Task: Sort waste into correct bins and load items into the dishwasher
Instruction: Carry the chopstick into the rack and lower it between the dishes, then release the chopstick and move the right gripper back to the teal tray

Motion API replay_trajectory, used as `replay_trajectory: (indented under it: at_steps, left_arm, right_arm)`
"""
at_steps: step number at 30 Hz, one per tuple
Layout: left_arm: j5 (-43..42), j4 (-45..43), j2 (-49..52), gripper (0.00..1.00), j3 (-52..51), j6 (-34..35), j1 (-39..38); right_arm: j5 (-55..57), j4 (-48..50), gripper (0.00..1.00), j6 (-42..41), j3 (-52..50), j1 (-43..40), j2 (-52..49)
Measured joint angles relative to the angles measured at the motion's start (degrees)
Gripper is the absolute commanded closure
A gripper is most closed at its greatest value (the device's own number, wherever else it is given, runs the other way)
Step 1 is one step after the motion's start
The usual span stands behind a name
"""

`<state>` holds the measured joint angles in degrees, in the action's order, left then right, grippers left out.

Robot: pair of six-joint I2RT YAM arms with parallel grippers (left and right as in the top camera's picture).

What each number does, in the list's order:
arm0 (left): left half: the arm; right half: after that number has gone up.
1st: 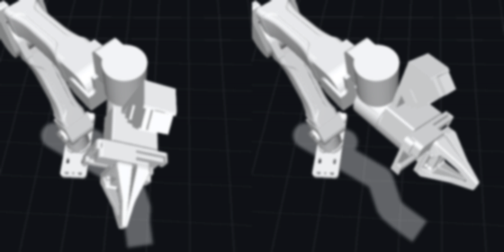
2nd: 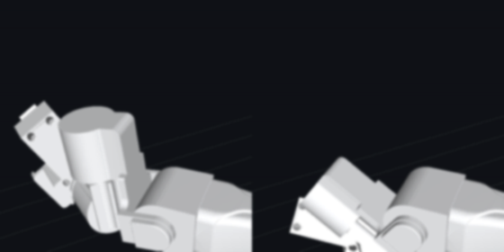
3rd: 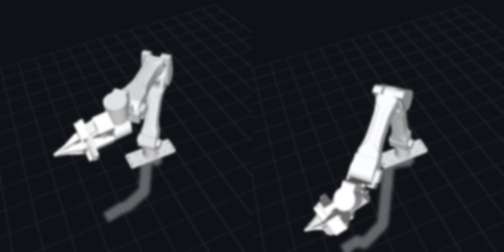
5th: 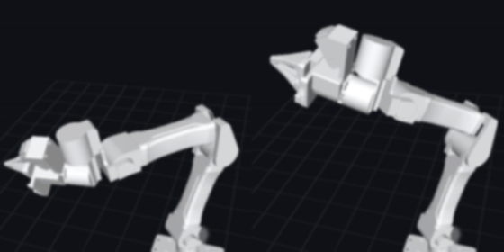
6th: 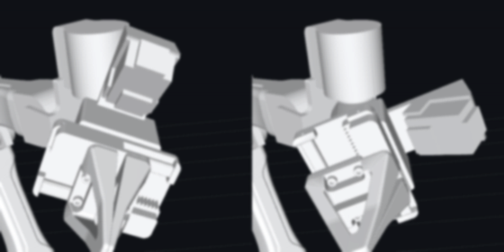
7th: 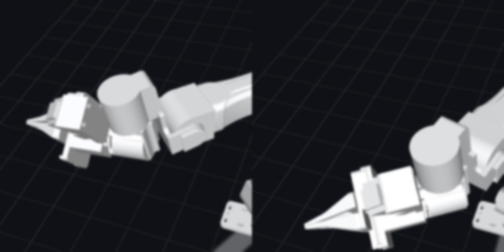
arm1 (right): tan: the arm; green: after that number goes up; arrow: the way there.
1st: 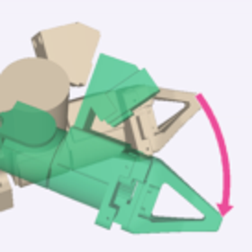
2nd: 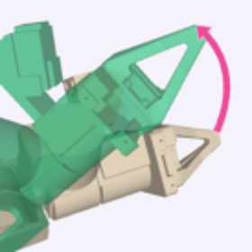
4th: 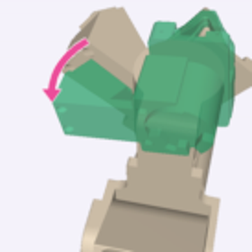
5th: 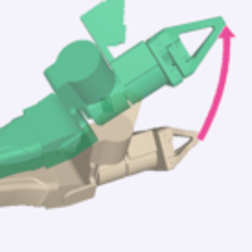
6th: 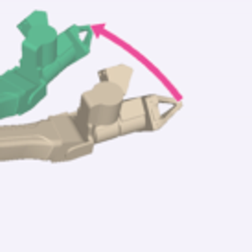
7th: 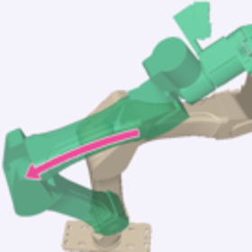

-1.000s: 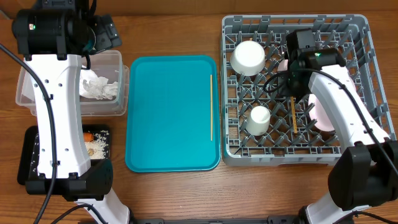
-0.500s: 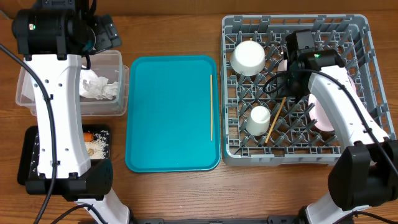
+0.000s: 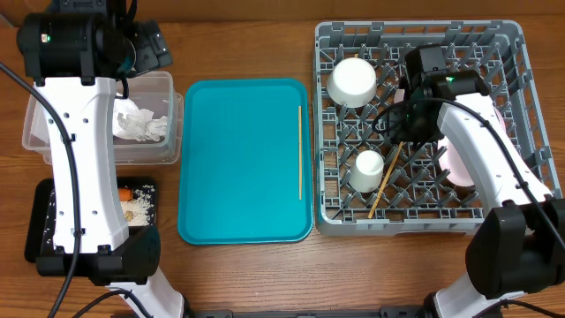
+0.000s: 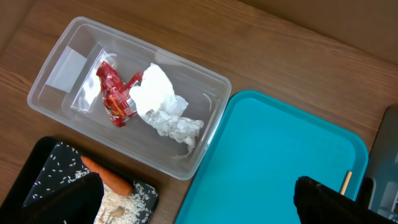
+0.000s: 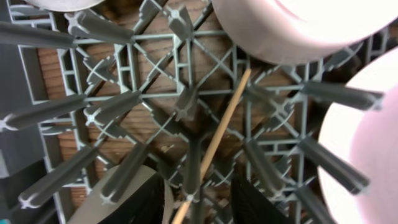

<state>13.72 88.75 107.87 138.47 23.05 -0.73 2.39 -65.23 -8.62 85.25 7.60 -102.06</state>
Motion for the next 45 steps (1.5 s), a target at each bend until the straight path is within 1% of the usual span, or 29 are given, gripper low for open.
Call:
replay_trajectory:
  at_steps: [4, 6, 10, 13, 19, 23, 25, 28, 32, 36, 40, 45]
  left_arm:
    - [0.0, 0.0, 0.0, 0.00, 0.0, 0.0, 0.0]
    - [0.0, 0.0, 0.0, 0.00, 0.0, 0.0, 0.0]
    - [0.0, 0.0, 0.0, 0.00, 0.0, 0.0, 0.0]
    - [0.0, 0.0, 0.0, 0.00, 0.0, 0.0, 0.0]
    - [0.0, 0.0, 0.0, 0.00, 0.0, 0.0, 0.0]
    - [0.0, 0.0, 0.0, 0.00, 0.0, 0.0, 0.0]
    - [0.0, 0.0, 0.0, 0.00, 0.0, 0.0, 0.0]
    - [0.0, 0.0, 0.0, 0.00, 0.0, 0.0, 0.0]
    - [0.0, 0.0, 0.0, 0.00, 0.0, 0.0, 0.0]
    - [0.0, 0.0, 0.0, 0.00, 0.0, 0.0, 0.0]
    - [0.0, 0.0, 0.0, 0.00, 0.0, 0.0, 0.0]
    - [0.0, 0.0, 0.0, 0.00, 0.0, 0.0, 0.0]
  right_arm:
    - [-2.4, 0.0, 0.64, -2.2, 0.0, 0.0, 0.0]
    - [-4.6, 0.0, 0.66, -2.6, 0.0, 0.0, 0.0]
    - [-11.2, 1.0, 0.69, -3.1, 0.0, 0.0, 0.0]
    - [-17.2, 2.7, 0.70, -3.2, 0.0, 0.0, 0.0]
    - [-28.6, 8.8, 0.71, -3.6, 0.0, 0.7, 0.0]
    - [-31.4, 13.7, 0.71, -5.1, 0.0, 4.6, 0.0]
    - [-30.8, 15.8, 0.70, -6.4, 0.0, 7.9, 0.0]
    - [-26.6, 18.6, 0.70, -8.5, 0.0, 14.2, 0.0]
    - [-17.8, 21.0, 0.69, -11.8, 0.0, 22.4, 0.0]
    - [-5.7, 22.6, 0.70, -17.5, 0.0, 29.1, 0.0]
    - [4.6, 23.9, 0.69, -22.2, 0.0, 32.8, -0.4]
    - [11.0, 24.9, 0.69, -25.2, 0.0, 34.2, -4.1]
